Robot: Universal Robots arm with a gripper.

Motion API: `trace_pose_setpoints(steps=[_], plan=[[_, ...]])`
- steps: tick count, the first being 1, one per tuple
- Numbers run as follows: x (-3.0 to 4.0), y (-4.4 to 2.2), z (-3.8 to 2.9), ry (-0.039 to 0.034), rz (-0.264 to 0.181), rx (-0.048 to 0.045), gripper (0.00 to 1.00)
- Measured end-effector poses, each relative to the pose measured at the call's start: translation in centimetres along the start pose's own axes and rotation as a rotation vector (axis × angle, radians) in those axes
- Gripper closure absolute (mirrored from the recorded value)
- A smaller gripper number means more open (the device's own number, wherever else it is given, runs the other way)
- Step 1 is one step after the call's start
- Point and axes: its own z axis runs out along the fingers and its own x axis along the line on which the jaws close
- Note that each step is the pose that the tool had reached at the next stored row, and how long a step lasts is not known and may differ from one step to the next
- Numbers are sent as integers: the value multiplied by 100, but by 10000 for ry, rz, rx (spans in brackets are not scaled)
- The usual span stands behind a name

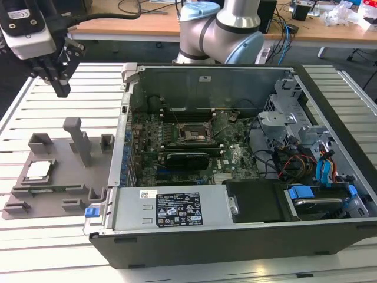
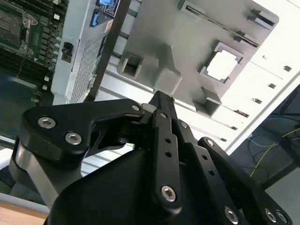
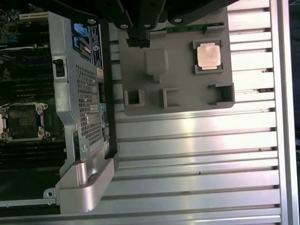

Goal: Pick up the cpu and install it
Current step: 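Reach for the cpu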

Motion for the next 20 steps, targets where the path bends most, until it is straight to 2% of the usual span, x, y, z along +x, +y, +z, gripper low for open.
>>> trace_pose_setpoints(steps=[5,6,9,11,15,20], plan=[[238,-18,-5,0,0,1,89],[268,-20,-6,1,0,1,89],[429,-31,-9,0,1,0,89],[474,-35,-10,1,1,1,89],[633,-46,-14,0,2,1,89],[754,-54,-16,0,1,1,89]])
